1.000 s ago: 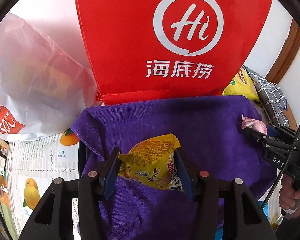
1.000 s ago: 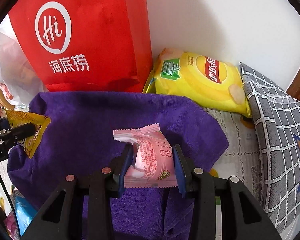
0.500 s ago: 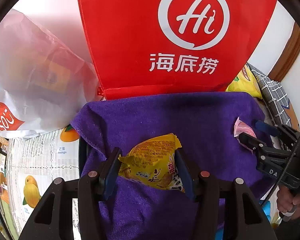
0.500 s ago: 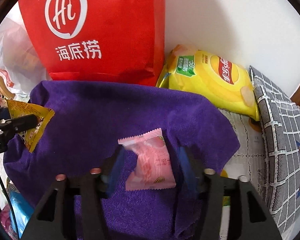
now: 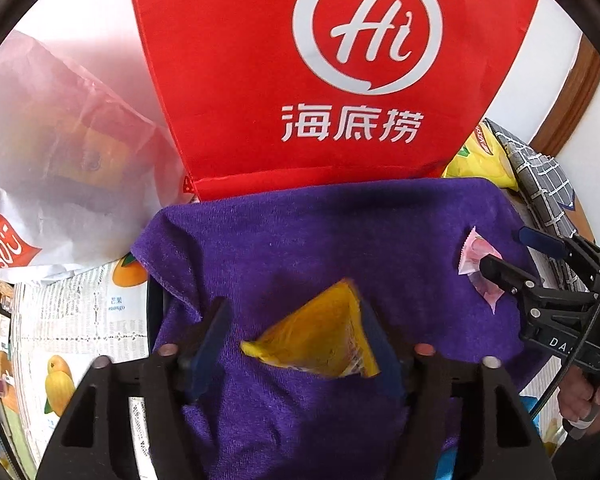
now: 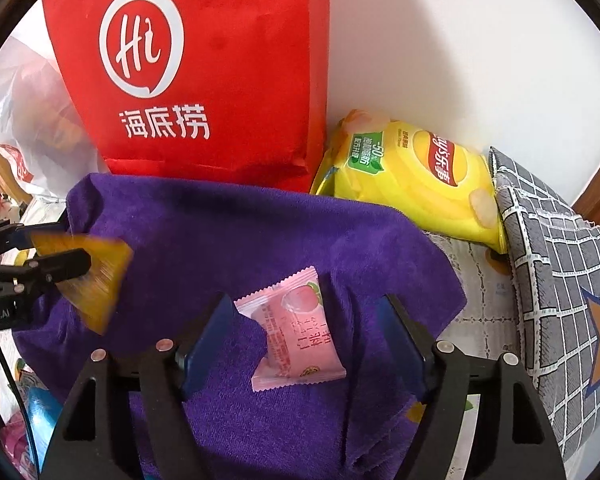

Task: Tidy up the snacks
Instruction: 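Open the right tool over the towel while the left tool releases the yellow packet, then withdraw both tools from the towel back toward the snack pile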

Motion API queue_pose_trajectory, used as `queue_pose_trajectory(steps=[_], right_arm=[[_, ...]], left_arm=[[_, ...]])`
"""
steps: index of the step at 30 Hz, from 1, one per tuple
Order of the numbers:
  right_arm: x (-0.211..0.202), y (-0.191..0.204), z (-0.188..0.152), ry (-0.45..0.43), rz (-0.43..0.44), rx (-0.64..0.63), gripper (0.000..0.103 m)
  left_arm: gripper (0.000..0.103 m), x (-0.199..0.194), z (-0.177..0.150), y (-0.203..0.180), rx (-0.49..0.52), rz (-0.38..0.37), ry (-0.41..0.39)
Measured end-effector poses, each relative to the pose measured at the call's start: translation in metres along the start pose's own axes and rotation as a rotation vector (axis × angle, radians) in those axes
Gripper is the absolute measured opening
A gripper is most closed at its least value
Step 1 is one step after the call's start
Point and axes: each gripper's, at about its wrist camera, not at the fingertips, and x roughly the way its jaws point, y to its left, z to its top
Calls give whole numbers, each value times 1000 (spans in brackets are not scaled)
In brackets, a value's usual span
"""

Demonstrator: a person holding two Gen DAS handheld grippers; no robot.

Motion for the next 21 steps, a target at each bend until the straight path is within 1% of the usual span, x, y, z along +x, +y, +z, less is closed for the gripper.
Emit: queue_pose_trajectory(steps=[1, 5, 14, 21], right_arm=[[-3, -2, 1, -3, -2, 3, 75], [-11, -7, 2, -17, -3, 9, 75], [-26, -8, 7, -38, -24, 25, 75], [-50, 3, 10, -107, -25, 8, 75]], left_arm=[[75, -1, 1, -1, 0, 1, -4], [80, -5, 2, -3, -2, -3, -20], [80, -20, 4, -1, -18, 15, -54], [80, -45, 3, 2, -13, 28, -108]])
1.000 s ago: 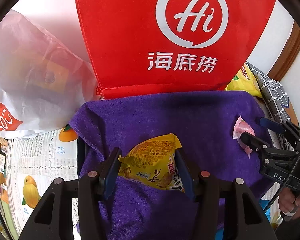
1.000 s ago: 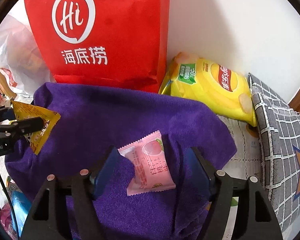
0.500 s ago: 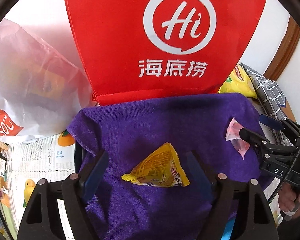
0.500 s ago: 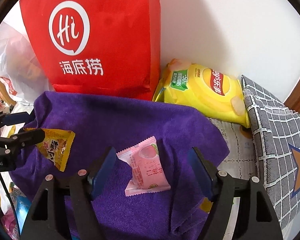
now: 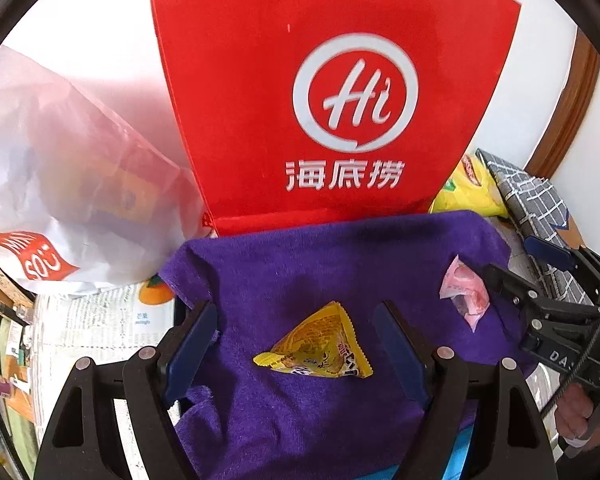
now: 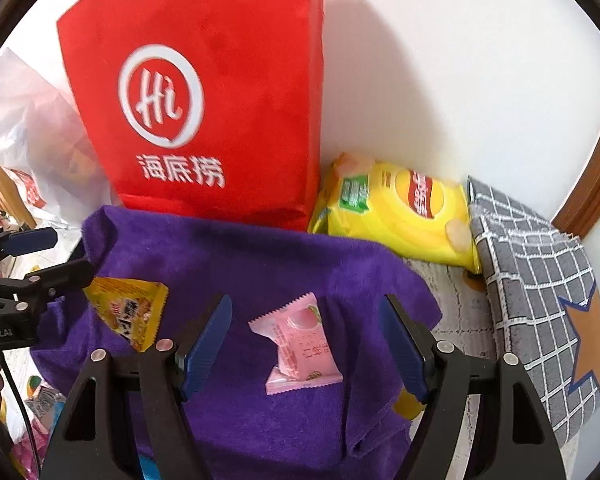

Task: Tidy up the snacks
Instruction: 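Withdraw both tools from the towel back toward the snack pile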

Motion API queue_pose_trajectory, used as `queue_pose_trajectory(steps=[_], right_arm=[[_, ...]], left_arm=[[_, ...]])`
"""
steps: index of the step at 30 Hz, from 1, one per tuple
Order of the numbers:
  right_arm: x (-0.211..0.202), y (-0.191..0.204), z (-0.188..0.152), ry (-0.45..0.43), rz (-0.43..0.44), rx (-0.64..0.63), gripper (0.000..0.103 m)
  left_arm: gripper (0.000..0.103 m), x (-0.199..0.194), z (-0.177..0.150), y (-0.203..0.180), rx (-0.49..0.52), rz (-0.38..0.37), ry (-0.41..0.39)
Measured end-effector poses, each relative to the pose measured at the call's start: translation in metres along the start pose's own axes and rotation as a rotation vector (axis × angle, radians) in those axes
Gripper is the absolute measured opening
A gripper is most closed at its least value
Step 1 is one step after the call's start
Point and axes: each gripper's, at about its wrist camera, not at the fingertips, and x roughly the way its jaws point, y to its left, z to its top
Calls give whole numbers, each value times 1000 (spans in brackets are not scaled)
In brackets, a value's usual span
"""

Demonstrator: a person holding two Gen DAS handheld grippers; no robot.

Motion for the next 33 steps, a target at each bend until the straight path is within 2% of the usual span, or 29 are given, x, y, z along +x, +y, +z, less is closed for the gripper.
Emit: queue_pose_trajectory(steps=[6, 14, 20, 24, 33], right_arm=[[-26, 3, -2, -51, 7, 25, 75], [-62, -2, -24, -64, -68, 41, 75], [-87, -4, -42, -25, -2, 96, 73], [-105, 1, -56, -35, -8, 95, 73], [-122, 8, -94, 31, 14, 121, 73]], left_arm=[[80, -24, 4, 1, -15, 6, -54], [80, -56, -1, 0, -34, -33, -72], [80, -88, -18, 6, -37, -20, -94], [80, -110, -31, 10, -37, -6, -107], [80, -144, -65, 20, -63, 15, -119]])
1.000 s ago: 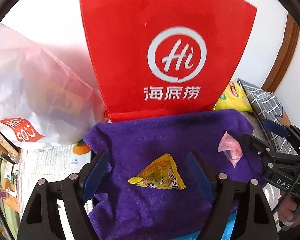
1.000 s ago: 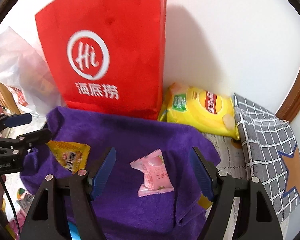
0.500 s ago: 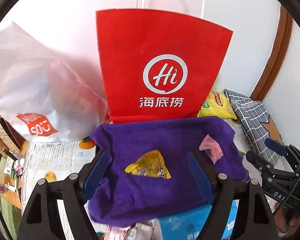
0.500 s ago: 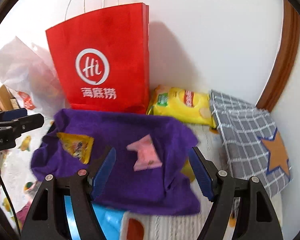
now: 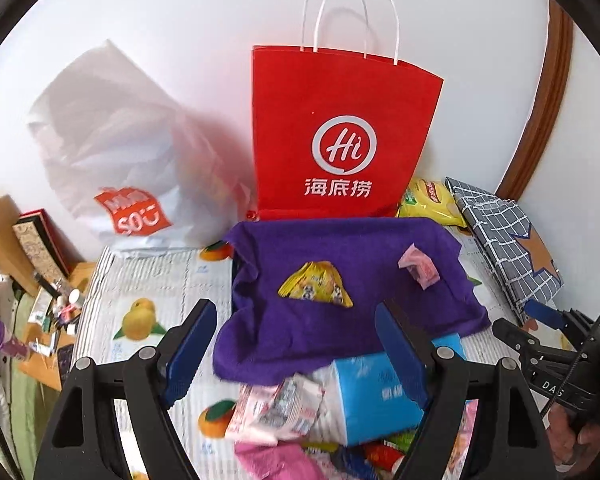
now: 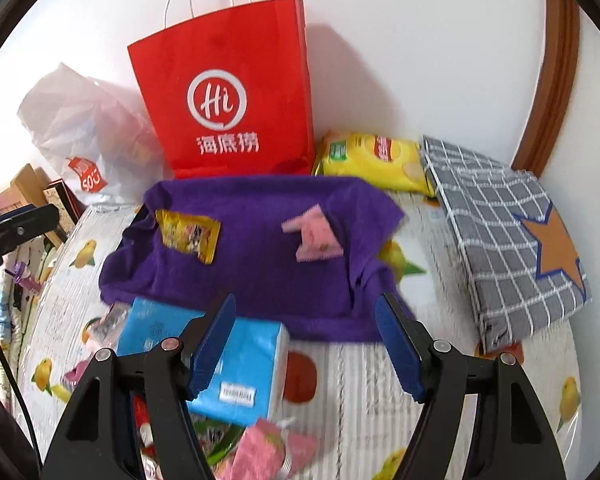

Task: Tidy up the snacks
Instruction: 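Withdraw both tools from the towel back toward the snack pile, then grasp the large pink printed bag with the right tool while the left tool reaches the pink barcode bag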

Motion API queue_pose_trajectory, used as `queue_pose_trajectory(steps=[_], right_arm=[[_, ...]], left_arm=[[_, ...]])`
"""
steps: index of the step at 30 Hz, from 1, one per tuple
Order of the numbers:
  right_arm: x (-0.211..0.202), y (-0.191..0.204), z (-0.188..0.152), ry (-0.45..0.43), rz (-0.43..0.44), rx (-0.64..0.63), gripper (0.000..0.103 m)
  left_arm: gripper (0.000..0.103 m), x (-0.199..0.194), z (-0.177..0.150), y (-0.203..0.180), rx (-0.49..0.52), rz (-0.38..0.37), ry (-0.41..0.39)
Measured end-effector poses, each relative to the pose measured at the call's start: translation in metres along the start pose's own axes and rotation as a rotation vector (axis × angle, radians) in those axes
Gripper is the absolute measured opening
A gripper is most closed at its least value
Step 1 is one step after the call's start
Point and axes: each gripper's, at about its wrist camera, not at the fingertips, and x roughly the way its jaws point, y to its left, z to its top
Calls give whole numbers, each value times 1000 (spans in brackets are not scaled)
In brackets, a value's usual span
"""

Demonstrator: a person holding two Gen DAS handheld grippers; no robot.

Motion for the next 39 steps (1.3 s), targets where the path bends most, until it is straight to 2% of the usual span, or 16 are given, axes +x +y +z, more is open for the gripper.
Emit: queue_pose_trajectory(steps=[8, 10, 25, 31, 33, 34, 35, 39], right_arm=[[-13, 4, -37, 10, -25, -5, 73], [-13, 3, -48, 25, -6, 10, 73], [12, 16, -104, 148, 19, -6, 73], [21, 12, -115, 184, 41, 24, 73], [25, 11, -120, 200, 43, 23, 65], [26, 11, -122, 206, 48, 21, 50], [27, 10, -125, 215, 50, 14, 43], [16, 2, -130, 173, 38, 21, 42]], left_arm=[[80, -20, -35, 17, -50, -4, 11], [80, -23, -42, 20, -57, -3, 16], [80, -22, -83, 18, -63, -7, 64], [80, -23, -97, 19, -52, 12, 78], [80, -22, -102, 22, -55, 23, 83], [80, -22, -105, 24, -58, 26, 87], [80, -21, -108, 27, -60, 28, 91], [80, -17, -121, 34, -73, 36, 115]])
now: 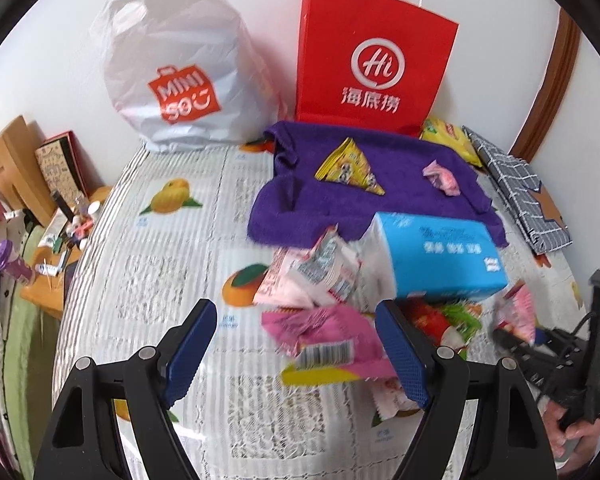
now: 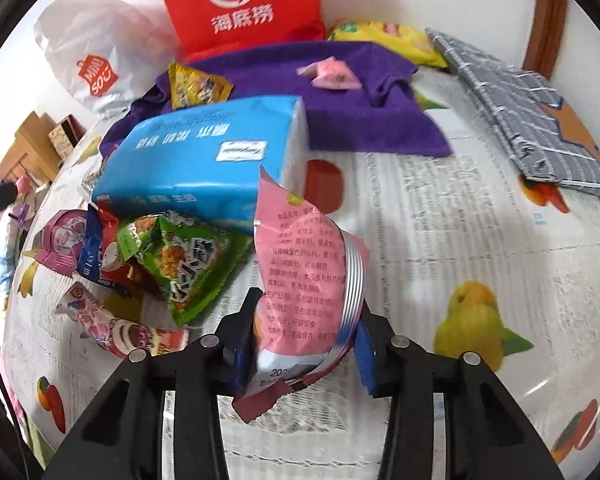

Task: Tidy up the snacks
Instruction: 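Grasp the large pink printed bag with the right tool while the left tool reaches the pink barcode bag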

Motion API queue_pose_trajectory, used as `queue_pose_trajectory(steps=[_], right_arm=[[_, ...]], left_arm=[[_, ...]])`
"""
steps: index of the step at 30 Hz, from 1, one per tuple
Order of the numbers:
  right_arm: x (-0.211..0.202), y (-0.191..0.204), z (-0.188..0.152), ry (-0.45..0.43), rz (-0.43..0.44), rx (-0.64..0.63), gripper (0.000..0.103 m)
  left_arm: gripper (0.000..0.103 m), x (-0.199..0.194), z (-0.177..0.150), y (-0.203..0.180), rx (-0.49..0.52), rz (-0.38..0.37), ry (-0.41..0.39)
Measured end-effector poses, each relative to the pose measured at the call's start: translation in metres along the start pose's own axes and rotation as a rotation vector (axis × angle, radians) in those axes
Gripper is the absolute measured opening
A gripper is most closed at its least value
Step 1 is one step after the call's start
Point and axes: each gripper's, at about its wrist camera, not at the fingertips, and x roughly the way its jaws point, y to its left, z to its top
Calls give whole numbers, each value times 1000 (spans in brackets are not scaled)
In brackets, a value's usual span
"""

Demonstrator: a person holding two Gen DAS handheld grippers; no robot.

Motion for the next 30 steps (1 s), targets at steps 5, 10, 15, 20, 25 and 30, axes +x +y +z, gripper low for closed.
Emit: queue_pose_trajectory(steps=[5, 10, 15, 20, 25, 30], right_arm=[[-10, -8, -1, -33, -7, 3, 42], [-13, -15, -1, -42, -1, 12, 42], [-16, -17, -10, -45, -24, -4, 42], [-19, -18, -16, -46, -43, -19, 42], [-19, -22, -18, -45, -39, -7, 42], [-17, -22, -17, -40, -35, -6, 42]], left_arm=[[80, 8, -10, 2, -7, -23, 22], [80, 14, -6, -7, -7, -56, 28], [80, 33, 1, -17, -3, -48, 61], [80, 52, 0, -25, 21, -11, 110], [80, 63, -12, -27, 54, -7, 163], [81, 68, -25, -26, 63, -10, 187]])
